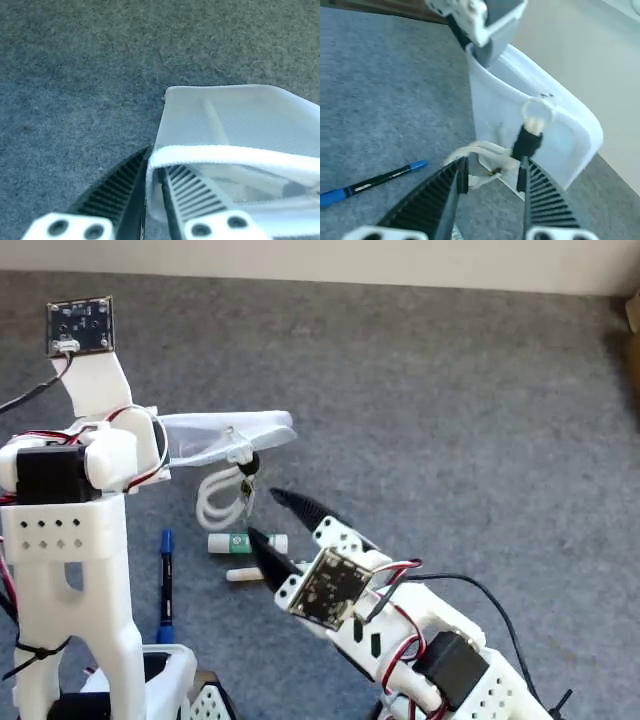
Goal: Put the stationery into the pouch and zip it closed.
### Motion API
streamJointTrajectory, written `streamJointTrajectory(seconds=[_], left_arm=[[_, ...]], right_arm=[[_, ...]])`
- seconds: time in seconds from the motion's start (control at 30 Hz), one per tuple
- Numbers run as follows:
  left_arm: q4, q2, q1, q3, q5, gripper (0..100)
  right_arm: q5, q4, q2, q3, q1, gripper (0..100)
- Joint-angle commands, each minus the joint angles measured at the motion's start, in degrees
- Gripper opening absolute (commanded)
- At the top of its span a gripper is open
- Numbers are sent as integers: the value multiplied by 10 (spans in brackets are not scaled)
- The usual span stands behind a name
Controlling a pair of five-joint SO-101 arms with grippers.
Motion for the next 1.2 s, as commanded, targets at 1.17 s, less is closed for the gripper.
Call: streamJointTrajectory(seconds=[1.17], left_arm=[[-1, 2, -44, -15, 7, 8]], right_arm=[[5, -158, 584, -49, -80, 155]])
